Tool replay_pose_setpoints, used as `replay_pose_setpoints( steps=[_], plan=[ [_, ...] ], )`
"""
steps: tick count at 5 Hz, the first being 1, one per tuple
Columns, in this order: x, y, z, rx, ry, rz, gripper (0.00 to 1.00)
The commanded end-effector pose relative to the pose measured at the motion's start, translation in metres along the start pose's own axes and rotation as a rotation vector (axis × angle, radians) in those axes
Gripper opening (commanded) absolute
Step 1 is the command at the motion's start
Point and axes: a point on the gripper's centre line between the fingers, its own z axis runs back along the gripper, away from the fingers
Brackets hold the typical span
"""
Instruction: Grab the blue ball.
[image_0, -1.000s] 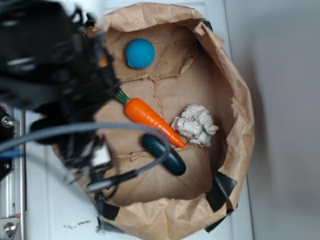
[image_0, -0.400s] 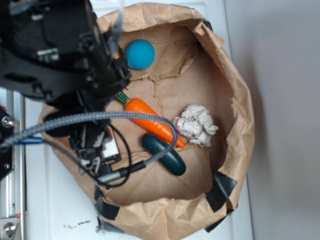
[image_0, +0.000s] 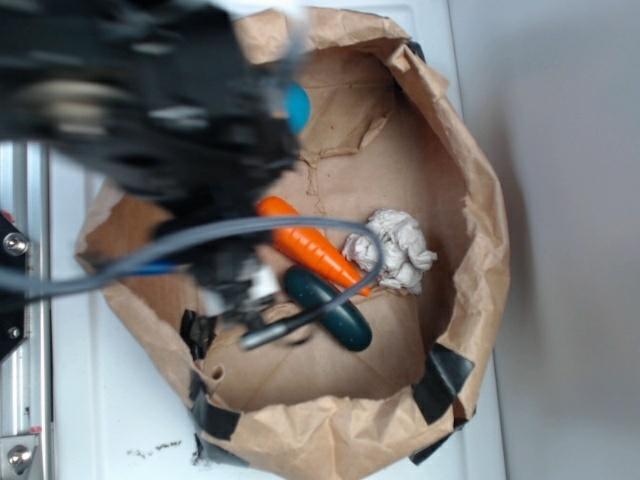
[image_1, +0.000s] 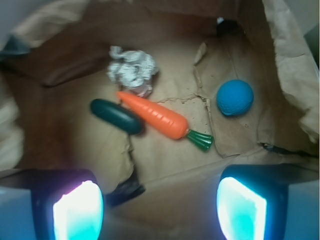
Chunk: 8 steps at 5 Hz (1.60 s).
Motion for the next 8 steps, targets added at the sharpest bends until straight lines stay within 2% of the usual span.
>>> replay_pose_setpoints(
  steps=[1, 2, 3, 4, 5, 6, 8],
  plan=[
    [0.062, 0.023, -0.025, -0.051, -0.184, 0.405, 1.0],
    [0.06, 0.033, -0.027, -0.026, -0.334, 0.639, 1.0],
    [0.064, 0.037, -0.039, 0.07, -0.325, 0.765, 1.0],
    [0.065, 0.042, -0.047, 0.12, -0.282, 0.781, 1.0],
    [0.066, 0.046, -0.056, 0.137, -0.263, 0.77, 1.0],
    [0.068, 0.049, -0.062, 0.166, -0.263, 0.758, 1.0],
    [0.062, 0.054, -0.091, 0.272, -0.299, 0.704, 1.0]
  ],
)
